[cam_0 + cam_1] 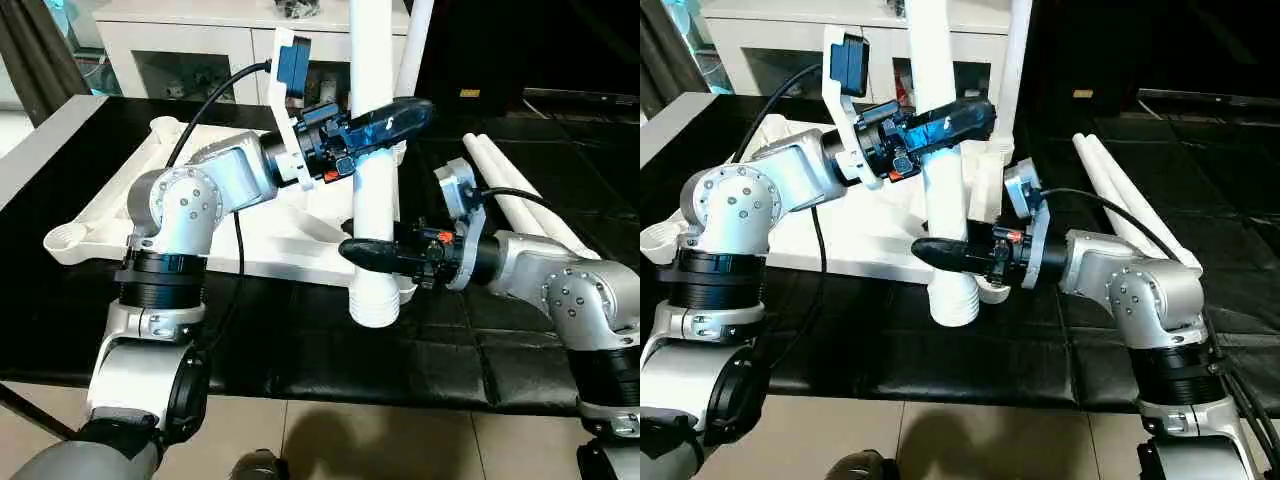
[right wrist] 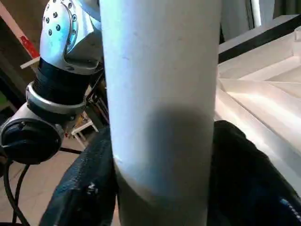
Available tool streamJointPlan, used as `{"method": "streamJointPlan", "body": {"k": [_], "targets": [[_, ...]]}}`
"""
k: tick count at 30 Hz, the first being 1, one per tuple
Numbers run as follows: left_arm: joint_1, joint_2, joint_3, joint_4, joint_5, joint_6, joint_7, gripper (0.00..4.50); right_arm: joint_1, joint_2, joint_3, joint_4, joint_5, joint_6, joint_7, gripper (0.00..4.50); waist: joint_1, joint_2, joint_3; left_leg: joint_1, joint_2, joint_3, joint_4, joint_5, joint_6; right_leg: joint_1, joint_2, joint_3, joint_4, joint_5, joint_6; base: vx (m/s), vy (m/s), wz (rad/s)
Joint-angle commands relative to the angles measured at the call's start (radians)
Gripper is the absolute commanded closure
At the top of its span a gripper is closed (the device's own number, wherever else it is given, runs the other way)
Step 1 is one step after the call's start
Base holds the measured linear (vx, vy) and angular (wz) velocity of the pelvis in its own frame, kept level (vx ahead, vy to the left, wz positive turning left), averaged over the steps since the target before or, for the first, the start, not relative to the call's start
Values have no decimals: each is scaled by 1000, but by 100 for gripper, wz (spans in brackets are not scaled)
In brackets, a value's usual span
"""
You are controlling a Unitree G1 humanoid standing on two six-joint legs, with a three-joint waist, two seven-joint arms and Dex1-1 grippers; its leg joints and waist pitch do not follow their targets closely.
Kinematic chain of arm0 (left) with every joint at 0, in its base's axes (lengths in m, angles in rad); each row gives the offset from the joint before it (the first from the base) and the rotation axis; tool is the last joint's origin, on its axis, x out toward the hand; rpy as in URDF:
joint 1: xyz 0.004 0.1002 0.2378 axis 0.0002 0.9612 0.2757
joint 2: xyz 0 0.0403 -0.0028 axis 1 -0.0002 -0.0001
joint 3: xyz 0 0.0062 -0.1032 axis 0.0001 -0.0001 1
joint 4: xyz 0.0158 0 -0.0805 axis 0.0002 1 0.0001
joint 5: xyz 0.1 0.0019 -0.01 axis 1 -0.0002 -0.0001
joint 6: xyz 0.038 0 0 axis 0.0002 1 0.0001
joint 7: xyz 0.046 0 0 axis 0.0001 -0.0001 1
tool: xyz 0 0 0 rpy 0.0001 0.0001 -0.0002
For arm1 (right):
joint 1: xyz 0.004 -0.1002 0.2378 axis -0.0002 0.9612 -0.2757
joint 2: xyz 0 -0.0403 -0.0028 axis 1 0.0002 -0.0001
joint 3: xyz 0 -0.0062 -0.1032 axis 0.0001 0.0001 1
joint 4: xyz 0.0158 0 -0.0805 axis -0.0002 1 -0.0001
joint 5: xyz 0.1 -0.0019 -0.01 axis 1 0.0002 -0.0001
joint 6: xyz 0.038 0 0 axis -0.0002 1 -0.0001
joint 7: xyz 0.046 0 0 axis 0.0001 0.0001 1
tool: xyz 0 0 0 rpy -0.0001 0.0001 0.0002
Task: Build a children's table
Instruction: Pick table leg
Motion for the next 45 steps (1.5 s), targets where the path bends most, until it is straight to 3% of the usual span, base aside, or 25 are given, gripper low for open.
{"method": "streamJointPlan", "body": {"k": [1, 6, 11, 12, 13, 16, 17, 20, 22, 23, 25, 27, 28, 31, 34, 39, 45], "targets": [[-15, -6, -9, -44, -26, -2, -22, 271, 15, -5, 4, 27, -36, 1, -29, 210, -1, -21, -93, 36, 59, -31, -76, -192, -1, 50, -88, 54, -77, -336, -133, 0, 0, 0], [-13, -10, -7, -47, -23, -5, -16, 271, 22, 3, 2, 23, -32, 2, -39, 248, -1, -22, -93, 36, 60, -32, -78, -199, -5, 50, -88, 53, -78, -353, -127, 0, 0, 0], [-9, -29, 13, -57, -37, 9, 26, 271, 23, 35, -18, 27, -33, -18, -82, 256, -2, -23, -93, 35, 59, -32, -77, -196, -5, 49, -89, 53, -76, -338, -133, 0, 0, 0], [-9, -29, 13, -57, -37, 9, 26, 215, 23, 35, -18, 27, -33, -18, -82, 256, -1, -23, -94, 35, 59, -32, -77, -194, -6, 50, -89, 53, -76, -336, -134, 0, 0, 0], [-7, -32, 15, -58, -35, 9, 35, 201, 23, 41, -21, 26, -35, -25, -92, 256, -1, -23, -94, 35, 59, -32, -77, -192, -5, 50, -89, 53, -76, -335, -135, 0, 0, 0], [4, -29, -2, -71, -5, -11, 46, 201, 25, 57, -23, 17, -51, -48, -122, 257, -1, -18, -94, 36, 61, -33, -78, -198, -10, 47, -89, 54, -78, -339, -134, 0, 0, 0], [10, -27, -12, -78, 16, -25, 54, 166, 26, 64, -24, 12, -59, -56, -136, 257, -2, -19, -94, 37, 60, -33, -78, -205, -12, 47, -88, 53, -77, -337, -134, 0, 0, 0], [25, -32, -33, -89, 74, -57, 106, 155, 23, 84, -19, -3, -101, -92, -196, 257, -4, -19, -92, 37, 62, -35, -82, -214, -20, 47, -88, 54, -79, -348, -120, 0, 0, 0], [36, -68, -30, -93, 154, -106, 249, 155, 14, 125, -16, -12, -166, -133, -305, 257, -9, -11, -91, 34, 63, -38, -85, -217, -40, 44, -86, 55, -77, -336, -115, 0, 0, 0], [36, -68, -30, -93, 154, -106, 249, 155, 14, 125, -16, -12, -166, -133, -305, 257, -10, -15, -93, 41, 60, -36, -84, -235, -42, 45, -87, 54, -82, -348, -111, 0, 0, 0], [46, -121, -2, -104, 210, -162, 395, 155, 7, 157, -12, -11, -204, -153, -376, 258, -9, -15, -93, 36, 60, -37, -84, -231, -41, 48, -87, 54, -81, -343, -109, 0, 0, 0], [53, -137, -2, -116, 238, -191, 437, 155, 5, 167, -11, -11, -211, -156, -397, 259, -11, -17, -94, 37, 61, -37, -84, -233, -36, 49, -86, 54, -82, -332, -106, 0, 0, 0], [61, -149, -17, -133, 279, -212, 483, 155, 2, 181, -8, -11, -225, -164, -423, 259, -12, -24, -93, 34, 60, -36, -85, -226, -29, 50, -85, 54, -83, -330, -97, 0, 0, 0], [64, -186, -20, -133, 326, -234, 582, 183, -10, 209, 4, -6, -259, -192, -472, 259, -14, -21, -93, 34, 57, -34, -82, -207, -18, 48, -83, 54, -83, -330, -89, 0, 0, 0], [61, -202, -13, -121, 336, -246, 621, 190, -19, 225, 7, 1, -279, -214, -499, 259, -18, -21, -93, 33, 57, -34, -83, -214, -19, 47, -82, 53, -84, -333, -90, 0, 0, 0], [75, -222, -36, -128, 338, -245, 614, 253, -29, 254, 3, 9, -312, -235, -550, 259, -25, -18, -92, 34, 55, -36, -84, -225, -17, 47, -82, 52, -86, -341, -84, 0, 0, 0], [85, -253, -48, -143, 328, -234, 620, 269, -30, 262, 15, 14, -332, -242, -563, 259, -29, -15, -93, 34, 55, -36, -84, -225, -15, 48, -80, 52, -85, -317, -94, 0, 0, 0]]}}
